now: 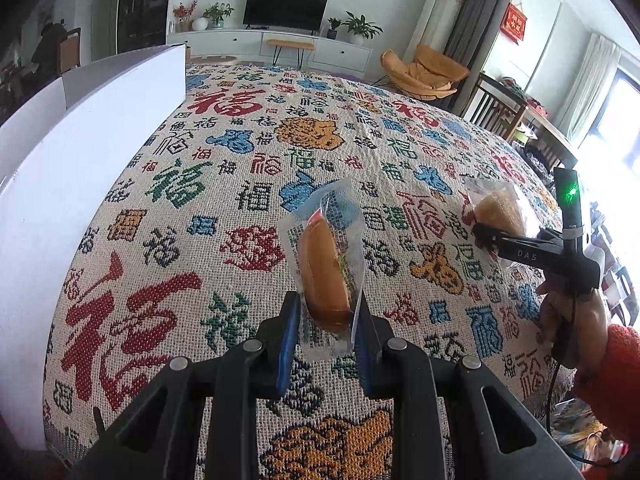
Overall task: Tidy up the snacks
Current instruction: 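Carry the sausage bun and bread loaf toward the white box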
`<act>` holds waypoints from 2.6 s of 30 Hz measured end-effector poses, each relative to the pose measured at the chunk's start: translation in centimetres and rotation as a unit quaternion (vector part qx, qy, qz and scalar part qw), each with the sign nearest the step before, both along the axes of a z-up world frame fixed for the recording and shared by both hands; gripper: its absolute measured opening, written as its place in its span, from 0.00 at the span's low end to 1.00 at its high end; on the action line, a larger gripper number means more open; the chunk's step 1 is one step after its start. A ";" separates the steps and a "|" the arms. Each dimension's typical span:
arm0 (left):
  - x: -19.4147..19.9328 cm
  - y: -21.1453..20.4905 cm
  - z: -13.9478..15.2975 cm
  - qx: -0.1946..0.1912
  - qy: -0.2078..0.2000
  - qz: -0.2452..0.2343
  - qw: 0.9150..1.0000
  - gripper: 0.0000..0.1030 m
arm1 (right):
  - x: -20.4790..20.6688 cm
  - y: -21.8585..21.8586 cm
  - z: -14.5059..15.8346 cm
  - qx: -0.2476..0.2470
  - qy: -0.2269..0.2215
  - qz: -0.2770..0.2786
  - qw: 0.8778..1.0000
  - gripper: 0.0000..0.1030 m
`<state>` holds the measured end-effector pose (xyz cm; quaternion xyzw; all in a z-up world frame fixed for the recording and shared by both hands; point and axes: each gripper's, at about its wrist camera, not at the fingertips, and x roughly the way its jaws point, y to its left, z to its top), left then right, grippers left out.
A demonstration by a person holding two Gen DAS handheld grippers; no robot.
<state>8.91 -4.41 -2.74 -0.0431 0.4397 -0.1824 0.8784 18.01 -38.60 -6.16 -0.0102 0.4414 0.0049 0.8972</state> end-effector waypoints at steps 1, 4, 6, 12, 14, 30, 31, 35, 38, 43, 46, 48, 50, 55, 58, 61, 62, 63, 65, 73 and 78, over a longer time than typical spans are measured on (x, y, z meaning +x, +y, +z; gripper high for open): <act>0.0 0.0 0.0 -0.001 0.000 0.000 1.000 0.24 | 0.0 0.0 0.0 0.000 0.000 0.000 1.000 0.87; 0.0 0.1 -0.1 -0.005 0.003 0.000 1.000 0.24 | 0.0 0.0 0.0 0.000 0.000 0.000 1.000 0.87; -0.1 0.1 -0.1 -0.008 0.003 0.000 1.000 0.24 | 0.0 0.0 0.0 0.000 0.000 0.000 1.000 0.87; -0.1 0.5 -0.1 -0.018 0.007 0.002 1.000 0.24 | 0.0 0.0 0.0 0.000 0.000 0.000 1.000 0.87; -0.2 0.7 0.0 -0.021 0.008 0.004 1.000 0.24 | 0.0 -0.1 -0.1 0.003 0.001 0.000 1.000 0.87; -0.9 1.7 0.8 -0.039 0.009 0.013 0.999 0.24 | 2.1 0.4 1.3 0.015 0.138 0.030 0.990 0.86; -1.0 1.8 0.8 -0.040 0.009 0.014 0.999 0.24 | 2.1 0.6 1.4 0.009 0.146 0.032 0.989 0.86; -1.2 2.1 0.9 -0.045 0.009 0.017 0.999 0.24 | 1.3 0.9 2.6 -0.005 0.148 0.048 0.988 0.83; -1.2 2.2 1.1 -0.049 0.009 0.018 0.999 0.24 | 0.7 1.0 3.7 -0.013 0.137 0.059 0.989 0.72; -1.3 2.4 1.2 -0.053 0.008 0.019 0.998 0.24 | 0.6 0.8 4.8 0.021 0.129 0.057 0.990 0.71; -1.3 2.5 1.2 -0.055 0.008 0.020 0.998 0.24 | 0.4 1.2 5.4 0.026 0.116 0.061 0.991 0.71; -1.3 2.6 1.3 -0.058 0.008 0.021 0.998 0.24 | 0.3 1.5 5.9 0.037 0.110 0.064 0.991 0.71; -1.3 2.7 1.3 -0.061 0.008 0.021 0.998 0.24 | 0.1 1.9 6.4 0.042 0.104 0.068 0.991 0.71; -1.5 2.7 1.6 -0.069 0.009 0.019 0.997 0.24 | -0.2 3.1 7.4 0.052 0.094 0.084 0.991 0.71; -1.6 2.7 1.9 -0.074 0.008 0.018 0.997 0.24 | -0.2 3.7 7.9 0.060 0.090 0.091 0.990 0.71; -1.7 2.9 2.1 -0.082 0.009 0.018 0.996 0.24 | -0.3 4.1 8.4 0.068 0.086 0.096 0.989 0.71; -1.7 3.0 2.2 -0.084 0.009 0.018 0.996 0.24 | -0.3 4.2 8.6 0.073 0.086 0.097 0.989 0.71; -1.8 3.0 2.3 -0.086 0.009 0.019 0.996 0.24 | -0.3 4.4 8.7 0.077 0.087 0.099 0.988 0.71; -1.8 3.2 2.4 -0.091 0.013 0.018 0.996 0.24 | -0.3 4.7 8.9 0.086 0.089 0.103 0.987 0.71; -1.2 6.9 6.5 -0.142 0.018 0.035 0.989 0.24 | 1.1 7.1 11.3 0.139 0.091 0.128 0.978 0.71; 0.4 13.7 11.9 -0.147 -0.031 0.087 0.985 0.24 | 4.4 12.7 15.0 0.161 0.065 0.178 0.969 0.71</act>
